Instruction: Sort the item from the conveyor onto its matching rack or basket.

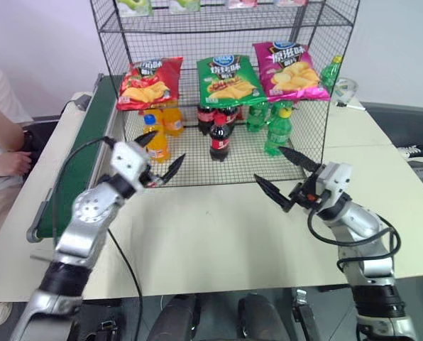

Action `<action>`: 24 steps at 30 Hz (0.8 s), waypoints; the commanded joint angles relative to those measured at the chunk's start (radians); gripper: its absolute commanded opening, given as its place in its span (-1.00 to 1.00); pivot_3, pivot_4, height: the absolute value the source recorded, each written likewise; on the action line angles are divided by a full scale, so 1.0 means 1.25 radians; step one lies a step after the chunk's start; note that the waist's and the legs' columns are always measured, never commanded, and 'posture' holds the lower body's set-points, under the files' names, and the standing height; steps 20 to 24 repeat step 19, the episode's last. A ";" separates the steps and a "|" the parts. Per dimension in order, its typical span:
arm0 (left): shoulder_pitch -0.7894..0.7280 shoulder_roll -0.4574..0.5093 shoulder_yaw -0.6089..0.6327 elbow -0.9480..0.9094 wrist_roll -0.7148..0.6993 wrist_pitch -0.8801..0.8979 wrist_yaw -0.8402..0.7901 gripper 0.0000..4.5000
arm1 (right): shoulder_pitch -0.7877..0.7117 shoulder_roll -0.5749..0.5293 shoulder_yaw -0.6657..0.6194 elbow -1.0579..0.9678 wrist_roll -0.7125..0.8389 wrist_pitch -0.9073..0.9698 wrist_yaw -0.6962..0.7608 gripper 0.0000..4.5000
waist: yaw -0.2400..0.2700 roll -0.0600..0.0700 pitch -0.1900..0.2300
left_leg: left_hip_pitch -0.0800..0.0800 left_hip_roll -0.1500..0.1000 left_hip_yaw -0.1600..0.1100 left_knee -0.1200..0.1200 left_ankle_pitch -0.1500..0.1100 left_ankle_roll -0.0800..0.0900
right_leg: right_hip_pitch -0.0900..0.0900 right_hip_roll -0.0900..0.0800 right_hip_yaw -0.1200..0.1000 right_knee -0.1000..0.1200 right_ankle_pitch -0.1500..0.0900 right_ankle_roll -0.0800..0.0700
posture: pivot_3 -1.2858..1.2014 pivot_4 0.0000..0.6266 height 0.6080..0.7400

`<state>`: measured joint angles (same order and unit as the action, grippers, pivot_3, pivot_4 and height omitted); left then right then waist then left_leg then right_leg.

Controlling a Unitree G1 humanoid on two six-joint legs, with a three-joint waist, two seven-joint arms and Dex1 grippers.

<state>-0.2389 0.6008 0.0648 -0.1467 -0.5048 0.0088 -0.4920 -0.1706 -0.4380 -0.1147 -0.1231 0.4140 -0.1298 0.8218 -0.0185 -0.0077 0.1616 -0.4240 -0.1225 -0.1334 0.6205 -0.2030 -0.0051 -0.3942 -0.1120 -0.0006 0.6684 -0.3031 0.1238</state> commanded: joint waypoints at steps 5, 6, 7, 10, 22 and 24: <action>0.236 0.139 0.240 -0.067 -0.116 0.158 -0.136 0.99 | 0.083 -0.129 -0.118 -0.047 0.091 0.031 0.101 1.00 | 0.008 0.001 0.000 | 0.004 -0.001 0.001 0.000 -0.001 0.002 | 0.003 -0.001 0.000 -0.004 0.000 0.000 | 0.03 -0.52 1.00; 0.267 0.148 0.263 -0.050 -0.100 0.129 -0.165 0.99 | 0.104 -0.157 -0.139 -0.049 0.108 0.039 0.127 1.00 | 0.009 0.001 0.000 | 0.004 -0.001 0.001 0.000 -0.002 0.002 | 0.003 -0.001 0.000 -0.004 0.000 0.000 | 0.03 -0.52 1.00; 0.289 0.156 0.281 -0.042 -0.103 0.132 -0.183 0.99 | 0.119 -0.179 -0.157 -0.044 0.118 0.042 0.146 1.00 | 0.011 0.001 0.000 | 0.004 -0.001 0.001 0.000 -0.002 0.003 | 0.003 -0.001 0.000 -0.004 0.000 0.000 | 0.03 -0.52 1.00; 0.318 0.167 0.312 -0.028 -0.103 0.144 -0.218 0.99 | 0.140 -0.220 -0.193 -0.036 0.145 0.058 0.176 1.00 | 0.018 0.001 0.000 | 0.004 0.000 0.001 0.000 -0.002 0.003 | 0.004 -0.001 0.000 -0.004 -0.002 -0.003 | 0.03 -0.52 1.00; 0.371 0.175 0.364 0.085 -0.029 0.063 -0.334 0.99 | 0.209 -0.266 -0.268 0.010 0.164 0.071 0.259 1.00 | 0.024 0.000 0.000 | 0.005 0.000 0.003 -0.001 -0.003 0.004 | 0.005 -0.003 0.000 -0.005 -0.002 -0.004 | 0.03 -0.52 1.00; 0.371 0.175 0.364 0.085 -0.029 0.063 -0.334 0.99 | 0.209 -0.266 -0.268 0.010 0.164 0.071 0.259 1.00 | 0.024 0.000 0.000 | 0.005 0.000 0.003 -0.001 -0.003 0.004 | 0.005 -0.003 0.000 -0.005 -0.002 -0.004 | 0.03 -0.52 1.00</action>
